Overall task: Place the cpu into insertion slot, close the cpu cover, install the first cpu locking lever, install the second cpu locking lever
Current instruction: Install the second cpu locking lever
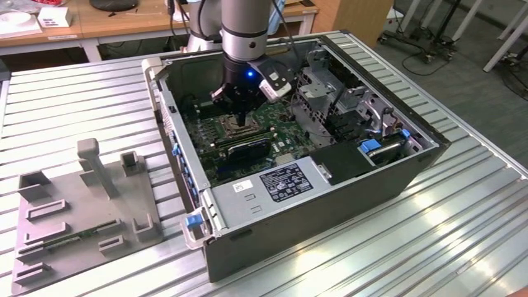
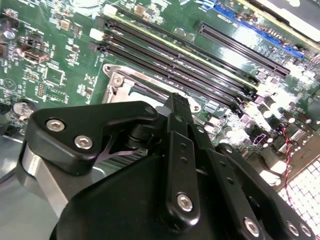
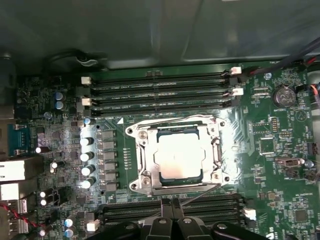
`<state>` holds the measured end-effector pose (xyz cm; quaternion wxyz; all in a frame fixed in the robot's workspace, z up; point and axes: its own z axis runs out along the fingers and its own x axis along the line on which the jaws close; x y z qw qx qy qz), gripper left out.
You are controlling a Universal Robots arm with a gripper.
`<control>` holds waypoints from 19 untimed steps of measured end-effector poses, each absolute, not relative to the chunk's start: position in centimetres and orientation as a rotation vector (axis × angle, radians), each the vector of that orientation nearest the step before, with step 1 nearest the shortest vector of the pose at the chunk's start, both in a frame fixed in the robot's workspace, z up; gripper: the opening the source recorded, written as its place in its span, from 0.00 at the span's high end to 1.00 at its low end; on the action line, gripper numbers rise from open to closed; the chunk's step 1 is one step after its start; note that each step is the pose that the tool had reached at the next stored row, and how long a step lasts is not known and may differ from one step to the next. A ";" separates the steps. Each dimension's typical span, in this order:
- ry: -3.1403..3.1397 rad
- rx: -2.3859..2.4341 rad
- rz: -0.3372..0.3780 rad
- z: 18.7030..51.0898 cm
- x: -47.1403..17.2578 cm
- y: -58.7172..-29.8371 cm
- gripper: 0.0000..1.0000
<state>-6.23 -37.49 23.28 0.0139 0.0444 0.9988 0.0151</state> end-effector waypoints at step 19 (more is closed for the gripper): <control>3.110 0.138 0.026 21.7 -7.8 -37.5 0.89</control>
